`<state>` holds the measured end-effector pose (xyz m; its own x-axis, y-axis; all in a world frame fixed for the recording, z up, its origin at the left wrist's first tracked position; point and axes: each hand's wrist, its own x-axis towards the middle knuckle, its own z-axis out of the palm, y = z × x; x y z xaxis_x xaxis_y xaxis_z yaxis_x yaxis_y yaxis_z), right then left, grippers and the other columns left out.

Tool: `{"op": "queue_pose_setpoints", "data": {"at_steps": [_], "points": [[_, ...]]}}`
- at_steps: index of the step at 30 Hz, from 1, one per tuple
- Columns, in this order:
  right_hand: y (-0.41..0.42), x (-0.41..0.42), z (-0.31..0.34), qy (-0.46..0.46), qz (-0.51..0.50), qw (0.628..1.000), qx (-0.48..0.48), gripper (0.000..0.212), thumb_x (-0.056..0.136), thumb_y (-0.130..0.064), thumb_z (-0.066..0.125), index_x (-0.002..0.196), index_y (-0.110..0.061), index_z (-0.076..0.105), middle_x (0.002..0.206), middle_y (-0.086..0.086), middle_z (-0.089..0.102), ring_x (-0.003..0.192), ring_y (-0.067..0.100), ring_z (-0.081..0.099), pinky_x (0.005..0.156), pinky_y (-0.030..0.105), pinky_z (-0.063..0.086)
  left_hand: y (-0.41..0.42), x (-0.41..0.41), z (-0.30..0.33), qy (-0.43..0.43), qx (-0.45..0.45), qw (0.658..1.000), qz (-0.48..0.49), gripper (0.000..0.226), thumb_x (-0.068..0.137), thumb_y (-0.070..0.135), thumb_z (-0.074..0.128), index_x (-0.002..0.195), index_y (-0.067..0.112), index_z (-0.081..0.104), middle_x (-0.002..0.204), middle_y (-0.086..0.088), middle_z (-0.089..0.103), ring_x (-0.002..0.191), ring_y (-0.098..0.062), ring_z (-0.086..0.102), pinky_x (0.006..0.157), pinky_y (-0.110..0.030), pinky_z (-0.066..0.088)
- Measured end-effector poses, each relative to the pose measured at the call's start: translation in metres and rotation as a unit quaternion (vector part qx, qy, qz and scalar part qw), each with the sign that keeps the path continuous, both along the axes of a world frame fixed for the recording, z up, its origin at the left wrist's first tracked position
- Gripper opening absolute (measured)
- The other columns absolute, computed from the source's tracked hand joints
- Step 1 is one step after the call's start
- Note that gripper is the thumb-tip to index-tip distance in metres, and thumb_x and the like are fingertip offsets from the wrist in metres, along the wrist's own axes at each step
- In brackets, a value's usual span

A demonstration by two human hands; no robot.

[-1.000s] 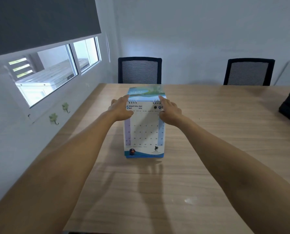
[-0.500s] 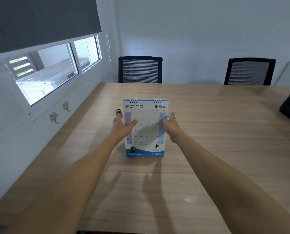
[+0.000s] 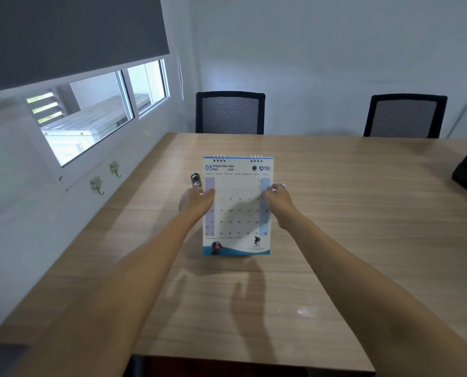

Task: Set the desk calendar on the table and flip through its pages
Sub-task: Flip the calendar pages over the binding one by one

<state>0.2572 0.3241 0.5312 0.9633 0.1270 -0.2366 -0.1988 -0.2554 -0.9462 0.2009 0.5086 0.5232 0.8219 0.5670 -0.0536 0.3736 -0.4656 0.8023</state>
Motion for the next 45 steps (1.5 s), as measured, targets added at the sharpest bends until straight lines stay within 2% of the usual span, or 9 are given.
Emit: {"op": "queue_pose_setpoints", "data": {"at_steps": [5,8,13,16,20,24,28,36,45], "points": [[-0.017,0.004,0.02,-0.006,0.025,0.999,-0.024,0.009,0.091,-0.019,0.045,0.099,-0.016,0.048,0.075,0.0,0.042,0.065,0.014,0.038,0.064,0.027,0.034,0.015,-0.007,0.016,-0.035,-0.053,0.998,0.013,0.023,0.08,0.019,0.061,0.061,0.016,0.049,0.07,-0.008,0.052,0.059,-0.022,0.052,0.062,-0.025,0.048],[-0.025,0.011,0.035,0.024,0.019,0.999,0.022,0.001,0.085,-0.012,0.054,0.085,-0.012,0.054,0.07,0.006,0.045,0.059,0.018,0.04,0.059,0.029,0.038,0.025,-0.008,0.034,-0.03,-0.177,0.984,0.012,0.012,0.075,0.017,0.066,0.069,0.011,0.058,0.067,-0.008,0.054,0.049,-0.018,0.044,0.05,-0.022,0.036],[-0.029,0.014,0.062,0.02,0.013,0.994,0.103,0.008,0.089,-0.015,0.055,0.081,-0.014,0.053,0.069,0.0,0.05,0.058,0.013,0.047,0.051,0.014,0.044,0.026,-0.008,0.072,-0.089,-0.331,0.938,-0.041,0.01,0.088,0.019,0.058,0.083,0.01,0.061,0.066,-0.006,0.061,0.056,-0.016,0.058,0.04,-0.017,0.049],[-0.023,0.016,0.073,0.032,0.028,0.969,0.243,0.026,0.096,-0.02,0.034,0.097,-0.011,0.058,0.089,0.003,0.062,0.078,0.018,0.057,0.072,0.023,0.048,0.024,0.0,0.09,-0.154,-0.436,0.885,-0.059,0.028,0.098,0.025,0.04,0.091,0.01,0.062,0.086,-0.009,0.065,0.067,-0.015,0.064,0.056,-0.022,0.054],[-0.008,0.019,0.077,-0.057,0.065,0.986,0.143,0.038,0.099,-0.033,0.033,0.128,-0.015,0.051,0.131,0.001,0.054,0.115,0.022,0.048,0.095,0.038,0.04,0.018,0.014,0.092,-0.147,-0.292,0.941,-0.082,0.031,0.097,0.025,0.044,0.123,0.014,0.058,0.131,-0.004,0.058,0.116,-0.025,0.056,0.091,-0.034,0.047],[0.004,0.026,0.067,-0.221,0.122,0.961,-0.112,0.049,0.101,-0.029,0.027,0.148,-0.014,0.033,0.152,0.005,0.036,0.139,0.026,0.034,0.112,0.041,0.031,0.01,0.025,0.087,-0.108,-0.061,0.988,-0.09,0.048,0.093,0.007,0.036,0.136,0.021,0.054,0.139,-0.008,0.052,0.111,-0.026,0.055,0.09,-0.032,0.046],[0.008,0.036,0.054,-0.235,0.153,0.91,-0.305,0.059,0.097,-0.026,0.029,0.154,-0.024,0.014,0.163,-0.004,0.012,0.15,0.03,0.009,0.119,0.052,0.016,0.014,0.031,0.073,-0.039,0.031,0.992,-0.119,0.061,0.086,0.007,0.036,0.143,0.025,0.044,0.149,-0.008,0.044,0.13,-0.029,0.046,0.105,-0.039,0.046],[0.007,0.042,0.041,-0.228,0.149,0.889,-0.367,0.063,0.094,-0.021,0.028,0.154,-0.023,0.008,0.163,-0.003,0.014,0.151,0.026,0.007,0.118,0.052,0.014,0.016,0.034,0.061,0.026,0.167,0.975,-0.148,0.065,0.089,0.008,0.034,0.152,0.023,0.023,0.157,-0.008,0.028,0.146,-0.029,0.011,0.114,-0.039,0.024],[0.009,0.047,0.037,-0.238,0.134,0.894,-0.355,0.062,0.093,-0.021,0.033,0.153,-0.018,0.016,0.16,0.001,0.02,0.148,0.026,0.016,0.118,0.052,0.016,0.014,0.037,0.06,0.033,0.193,0.97,-0.147,0.062,0.092,0.009,0.036,0.152,0.018,0.023,0.156,-0.004,0.028,0.144,-0.034,0.014,0.115,-0.045,0.021]]}}
